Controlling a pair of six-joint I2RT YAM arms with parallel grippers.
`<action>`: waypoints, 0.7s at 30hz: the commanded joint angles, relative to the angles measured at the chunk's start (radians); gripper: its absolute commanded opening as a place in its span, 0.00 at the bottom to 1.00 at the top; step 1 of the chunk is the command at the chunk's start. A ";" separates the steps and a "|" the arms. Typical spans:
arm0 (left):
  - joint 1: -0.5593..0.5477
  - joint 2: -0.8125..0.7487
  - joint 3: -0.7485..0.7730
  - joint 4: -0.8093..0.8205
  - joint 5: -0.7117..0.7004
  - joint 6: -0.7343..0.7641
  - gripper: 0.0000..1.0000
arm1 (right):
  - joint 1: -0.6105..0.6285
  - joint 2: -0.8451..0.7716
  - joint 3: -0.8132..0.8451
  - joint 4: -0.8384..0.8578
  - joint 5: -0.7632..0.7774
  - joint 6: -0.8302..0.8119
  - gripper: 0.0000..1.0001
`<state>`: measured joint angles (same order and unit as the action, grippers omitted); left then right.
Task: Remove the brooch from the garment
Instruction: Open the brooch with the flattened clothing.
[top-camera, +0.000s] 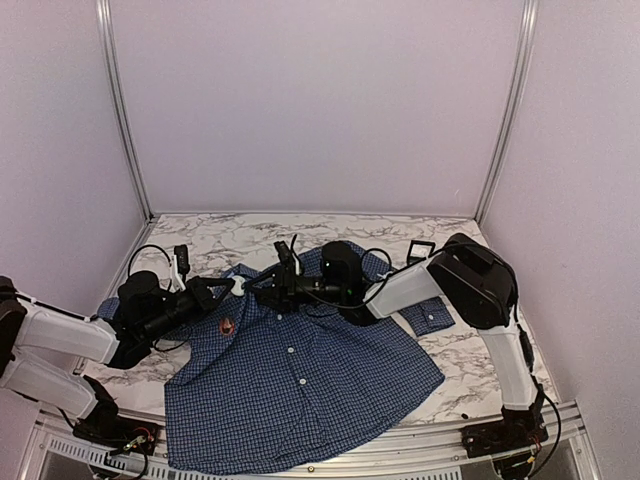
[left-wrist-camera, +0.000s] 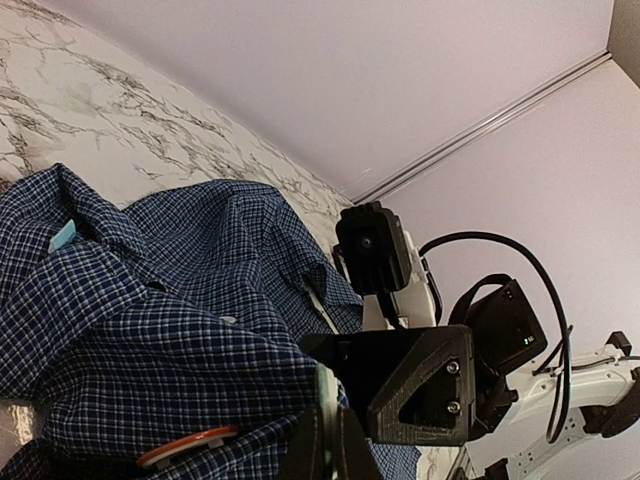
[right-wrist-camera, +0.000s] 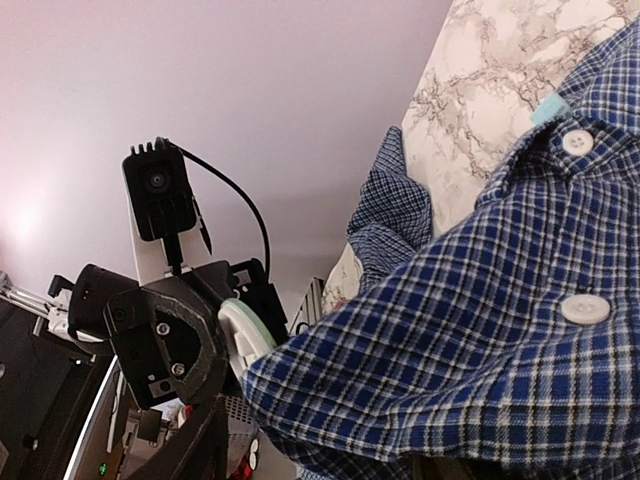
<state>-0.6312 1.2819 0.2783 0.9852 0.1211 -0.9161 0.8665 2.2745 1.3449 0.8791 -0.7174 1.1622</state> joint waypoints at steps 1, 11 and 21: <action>-0.007 0.010 0.001 0.044 0.020 0.003 0.00 | -0.007 0.019 0.015 0.096 -0.012 0.048 0.61; -0.009 0.014 0.005 0.061 0.040 0.005 0.00 | -0.006 0.048 0.043 0.101 -0.012 0.075 0.54; -0.013 0.023 0.015 0.074 0.058 0.008 0.00 | -0.006 0.063 0.051 0.110 -0.011 0.087 0.49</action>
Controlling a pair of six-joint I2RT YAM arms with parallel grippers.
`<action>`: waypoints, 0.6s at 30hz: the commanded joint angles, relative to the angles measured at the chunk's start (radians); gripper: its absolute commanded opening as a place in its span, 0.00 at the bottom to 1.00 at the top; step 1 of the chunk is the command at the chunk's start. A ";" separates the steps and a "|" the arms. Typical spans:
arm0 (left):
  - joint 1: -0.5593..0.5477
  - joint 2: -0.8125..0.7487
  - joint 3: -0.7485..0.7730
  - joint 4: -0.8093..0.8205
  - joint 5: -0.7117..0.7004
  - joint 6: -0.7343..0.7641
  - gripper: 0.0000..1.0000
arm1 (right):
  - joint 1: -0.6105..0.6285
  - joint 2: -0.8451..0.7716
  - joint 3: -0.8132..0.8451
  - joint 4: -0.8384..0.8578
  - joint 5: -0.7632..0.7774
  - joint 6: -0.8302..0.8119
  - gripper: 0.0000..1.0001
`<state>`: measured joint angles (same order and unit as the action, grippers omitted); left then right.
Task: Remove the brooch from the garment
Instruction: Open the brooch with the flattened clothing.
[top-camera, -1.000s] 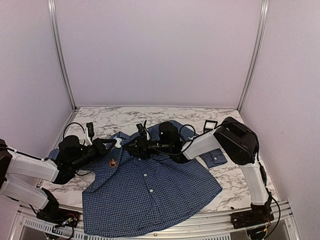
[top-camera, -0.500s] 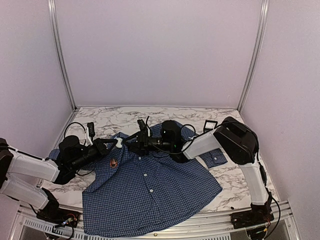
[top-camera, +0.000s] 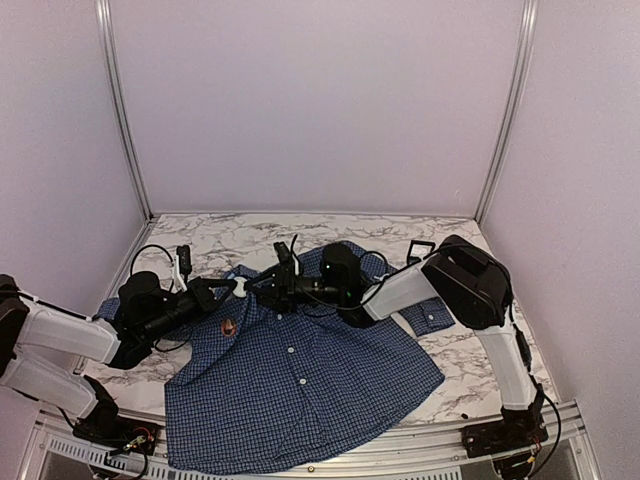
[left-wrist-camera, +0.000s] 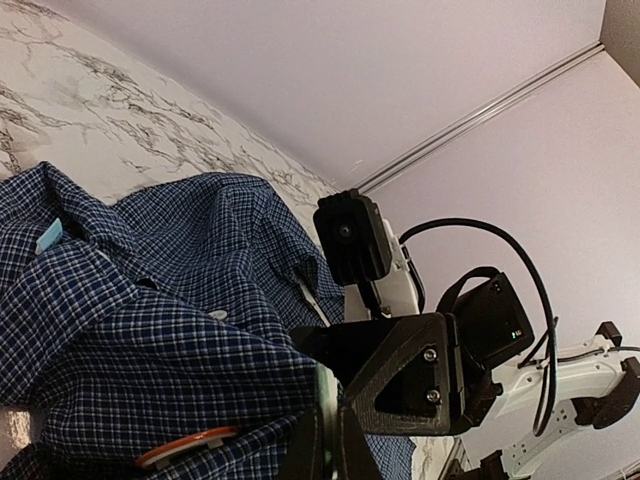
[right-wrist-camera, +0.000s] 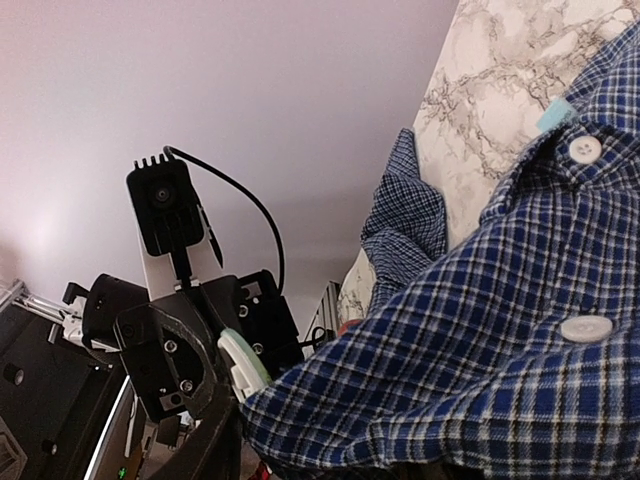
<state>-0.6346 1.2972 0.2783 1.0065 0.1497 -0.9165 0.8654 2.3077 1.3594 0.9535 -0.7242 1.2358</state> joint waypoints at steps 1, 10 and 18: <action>-0.010 0.008 0.015 0.053 0.031 0.008 0.00 | -0.006 0.031 0.036 0.036 -0.005 0.015 0.49; -0.014 0.021 0.023 0.074 0.043 0.007 0.00 | -0.005 0.039 0.029 0.046 -0.006 0.024 0.35; -0.017 0.028 0.031 0.081 0.047 0.010 0.00 | -0.003 0.049 0.035 0.043 -0.007 0.026 0.30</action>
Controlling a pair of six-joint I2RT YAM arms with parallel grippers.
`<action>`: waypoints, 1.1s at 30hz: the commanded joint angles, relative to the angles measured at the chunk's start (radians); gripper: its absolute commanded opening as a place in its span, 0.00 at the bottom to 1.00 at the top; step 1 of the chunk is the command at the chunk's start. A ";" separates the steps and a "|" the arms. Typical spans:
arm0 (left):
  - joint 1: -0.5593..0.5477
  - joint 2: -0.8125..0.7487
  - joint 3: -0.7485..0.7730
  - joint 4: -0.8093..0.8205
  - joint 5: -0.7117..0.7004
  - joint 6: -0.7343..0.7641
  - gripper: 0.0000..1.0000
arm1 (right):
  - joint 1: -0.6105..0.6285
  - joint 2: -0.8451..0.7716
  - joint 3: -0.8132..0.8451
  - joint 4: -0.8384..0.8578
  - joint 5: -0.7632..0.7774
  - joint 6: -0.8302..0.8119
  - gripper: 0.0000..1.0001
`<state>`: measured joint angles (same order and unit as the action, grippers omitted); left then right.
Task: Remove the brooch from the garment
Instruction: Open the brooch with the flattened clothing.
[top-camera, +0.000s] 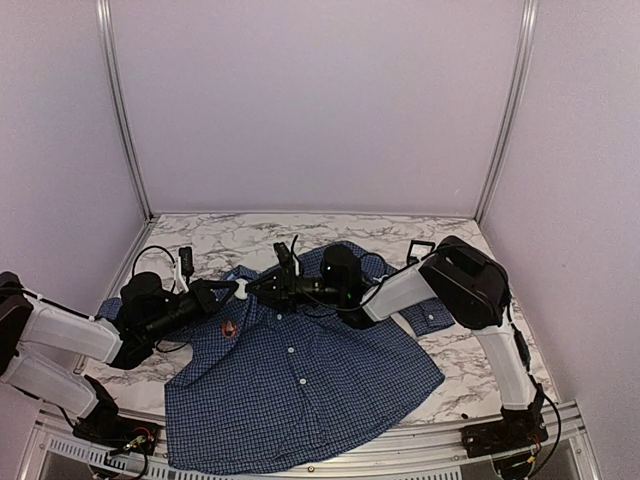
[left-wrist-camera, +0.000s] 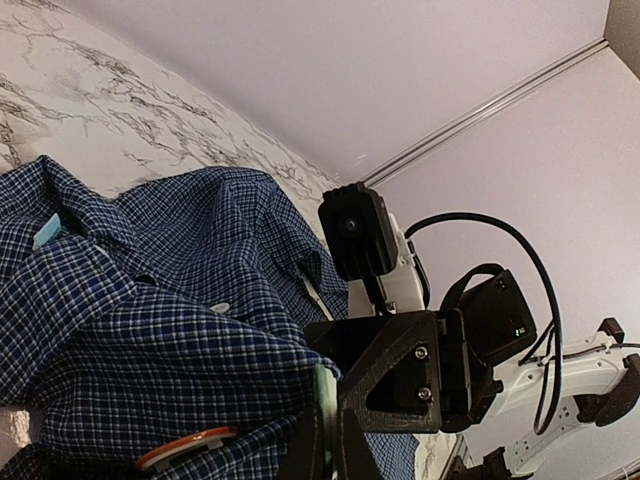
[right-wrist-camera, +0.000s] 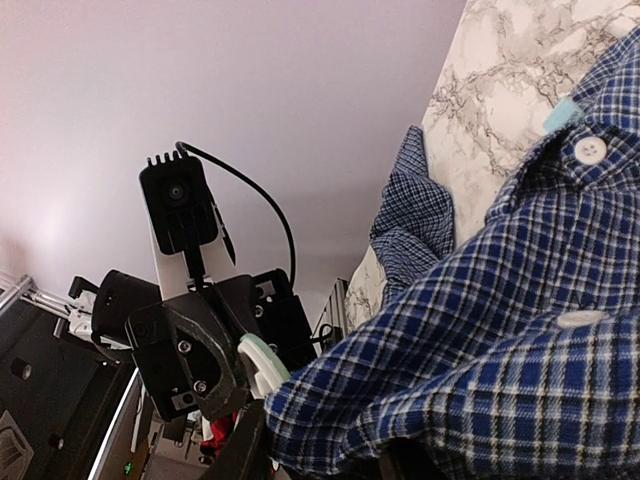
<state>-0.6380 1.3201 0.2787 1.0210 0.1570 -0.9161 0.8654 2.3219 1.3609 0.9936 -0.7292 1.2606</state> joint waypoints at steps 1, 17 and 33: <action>-0.015 0.005 0.032 0.068 0.040 0.011 0.00 | -0.002 0.037 0.035 0.002 -0.003 0.000 0.29; -0.028 0.010 0.063 0.054 0.062 0.032 0.00 | 0.003 0.044 0.053 -0.037 -0.006 -0.014 0.22; -0.028 0.008 0.105 0.013 0.152 0.063 0.00 | 0.004 0.043 0.079 -0.131 -0.044 -0.082 0.22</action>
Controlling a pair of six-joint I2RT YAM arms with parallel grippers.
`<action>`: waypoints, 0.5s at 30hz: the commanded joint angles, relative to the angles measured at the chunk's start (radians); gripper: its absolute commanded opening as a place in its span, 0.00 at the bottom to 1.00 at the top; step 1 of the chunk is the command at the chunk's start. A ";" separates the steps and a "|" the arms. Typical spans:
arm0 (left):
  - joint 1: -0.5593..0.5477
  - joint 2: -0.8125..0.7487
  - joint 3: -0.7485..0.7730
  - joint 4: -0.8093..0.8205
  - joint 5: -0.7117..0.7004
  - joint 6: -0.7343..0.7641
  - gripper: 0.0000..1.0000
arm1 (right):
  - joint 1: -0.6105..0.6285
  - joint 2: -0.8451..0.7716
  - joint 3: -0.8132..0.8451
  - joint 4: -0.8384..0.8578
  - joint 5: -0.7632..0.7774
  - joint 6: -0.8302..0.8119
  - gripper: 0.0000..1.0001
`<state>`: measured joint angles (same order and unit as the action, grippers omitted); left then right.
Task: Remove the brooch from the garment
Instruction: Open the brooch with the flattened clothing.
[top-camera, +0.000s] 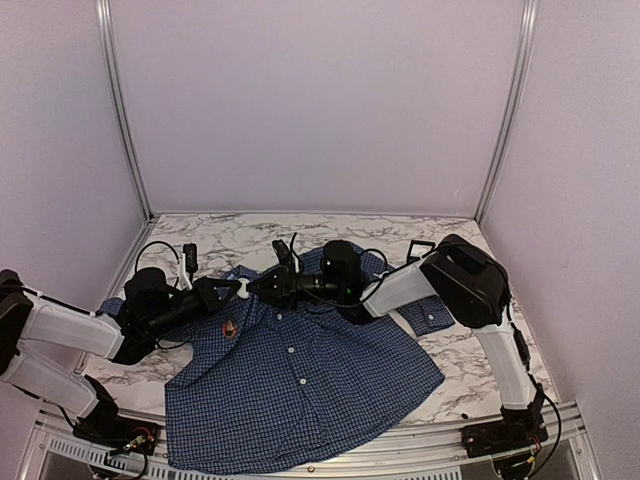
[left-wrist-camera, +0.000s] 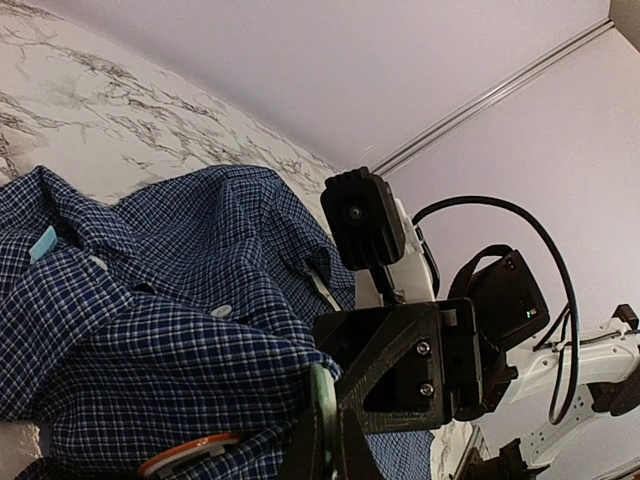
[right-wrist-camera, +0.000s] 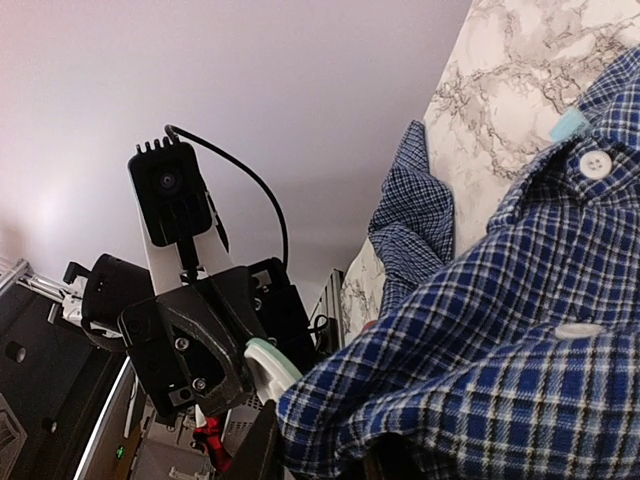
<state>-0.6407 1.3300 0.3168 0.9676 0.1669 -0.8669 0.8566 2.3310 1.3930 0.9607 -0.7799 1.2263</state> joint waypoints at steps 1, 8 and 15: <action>-0.025 0.000 0.069 0.066 0.145 0.013 0.00 | 0.013 0.034 0.051 -0.112 0.004 -0.057 0.22; -0.025 -0.008 0.059 0.042 0.115 0.009 0.00 | 0.011 0.018 0.049 -0.138 0.010 -0.092 0.24; -0.024 -0.046 0.056 -0.106 0.014 0.026 0.00 | 0.006 -0.011 0.022 -0.126 0.019 -0.127 0.27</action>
<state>-0.6388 1.3254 0.3271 0.9051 0.1623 -0.8623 0.8524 2.3310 1.4097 0.8810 -0.7948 1.1435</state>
